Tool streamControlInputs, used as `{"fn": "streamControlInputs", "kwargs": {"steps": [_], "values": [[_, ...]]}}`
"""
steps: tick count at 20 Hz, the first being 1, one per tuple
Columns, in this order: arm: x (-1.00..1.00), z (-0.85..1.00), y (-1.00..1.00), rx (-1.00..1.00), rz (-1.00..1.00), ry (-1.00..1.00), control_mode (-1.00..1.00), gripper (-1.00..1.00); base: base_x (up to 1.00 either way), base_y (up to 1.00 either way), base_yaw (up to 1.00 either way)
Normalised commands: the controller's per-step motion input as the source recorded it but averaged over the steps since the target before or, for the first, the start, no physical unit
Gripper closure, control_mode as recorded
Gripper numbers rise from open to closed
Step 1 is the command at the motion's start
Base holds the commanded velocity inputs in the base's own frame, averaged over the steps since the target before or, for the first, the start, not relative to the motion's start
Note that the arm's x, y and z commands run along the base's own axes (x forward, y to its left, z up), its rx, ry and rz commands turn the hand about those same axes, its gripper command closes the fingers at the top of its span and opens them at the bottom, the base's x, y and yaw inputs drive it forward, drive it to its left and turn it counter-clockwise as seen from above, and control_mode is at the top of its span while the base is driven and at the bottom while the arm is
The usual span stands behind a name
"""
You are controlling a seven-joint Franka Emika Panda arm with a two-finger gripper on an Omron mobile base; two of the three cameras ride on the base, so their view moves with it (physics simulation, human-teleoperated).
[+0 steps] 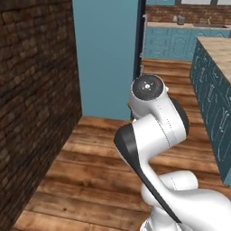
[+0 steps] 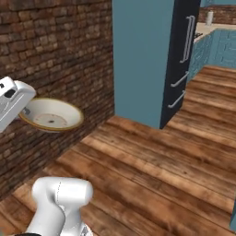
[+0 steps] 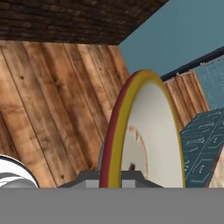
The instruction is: Retrieve the bowl from the cabinet, then place the raw meat into the bowl to avoid contamination.
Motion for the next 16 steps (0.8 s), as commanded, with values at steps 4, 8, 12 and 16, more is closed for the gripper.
{"fn": "streamControlInputs", "kwargs": {"steps": [4,8,12,16], "values": [[0.00,0.00,0.00,0.00,0.00,0.00,1.00,1.00,0.49,0.21,-0.32],[0.00,0.00,0.00,0.00,0.00,0.00,1.00,1.00,0.51,0.25,-0.31],[0.00,0.00,0.00,0.00,0.00,0.00,1.00,1.00,0.62,0.33,-0.27],[0.00,0.00,0.00,0.00,0.00,0.00,1.00,1.00,0.62,0.30,-0.29]]}}
